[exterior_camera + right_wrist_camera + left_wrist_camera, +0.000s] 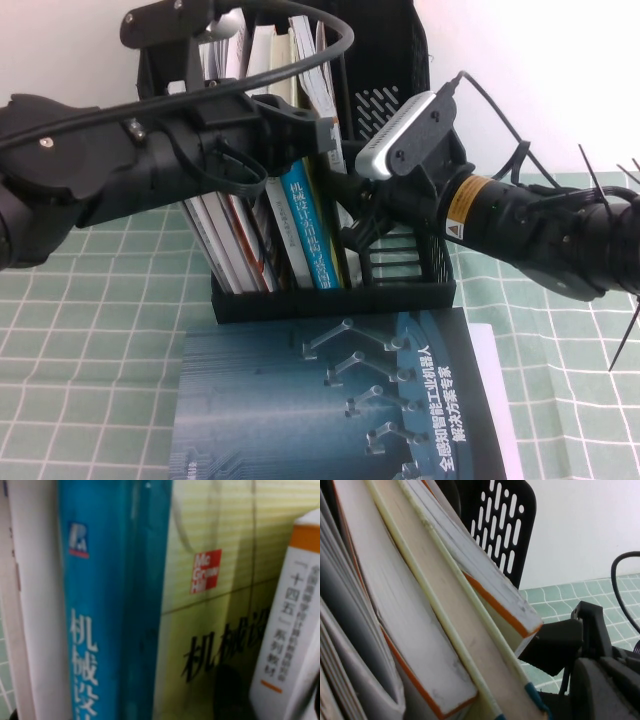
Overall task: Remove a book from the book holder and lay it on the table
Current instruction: Pick up the right side book from the book shelf
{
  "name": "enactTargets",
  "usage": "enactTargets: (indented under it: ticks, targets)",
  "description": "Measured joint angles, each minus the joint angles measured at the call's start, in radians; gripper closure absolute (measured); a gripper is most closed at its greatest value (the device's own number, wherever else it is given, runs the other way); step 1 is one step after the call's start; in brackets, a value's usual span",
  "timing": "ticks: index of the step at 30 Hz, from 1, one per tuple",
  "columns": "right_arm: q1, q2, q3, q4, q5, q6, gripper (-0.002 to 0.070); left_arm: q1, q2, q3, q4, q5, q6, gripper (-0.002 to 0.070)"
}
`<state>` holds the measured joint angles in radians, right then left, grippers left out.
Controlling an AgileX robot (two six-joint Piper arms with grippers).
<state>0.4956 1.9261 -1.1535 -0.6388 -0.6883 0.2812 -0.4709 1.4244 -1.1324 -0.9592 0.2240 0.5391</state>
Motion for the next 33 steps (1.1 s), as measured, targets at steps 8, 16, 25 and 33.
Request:
enactTargets:
  ticks: [8,16,25,33]
  targets:
    - [0.000,0.017,-0.014,0.013,0.085,-0.012,0.0335,0.002,0.000,0.000,-0.011,0.008,-0.025,0.0678]
    - [0.000,0.030,-0.014,0.013,0.107,-0.016,0.0333,-0.029,0.010,0.000,-0.030,0.038,-0.021,0.0678]
    - [0.000,0.038,-0.014,0.035,0.104,-0.053,0.0444,-0.039,0.011,0.000,-0.022,0.025,-0.017,0.0678]
    - [0.000,0.045,-0.014,0.061,0.087,-0.032,0.0522,-0.039,0.011,0.000,-0.016,0.022,-0.013,0.0678]
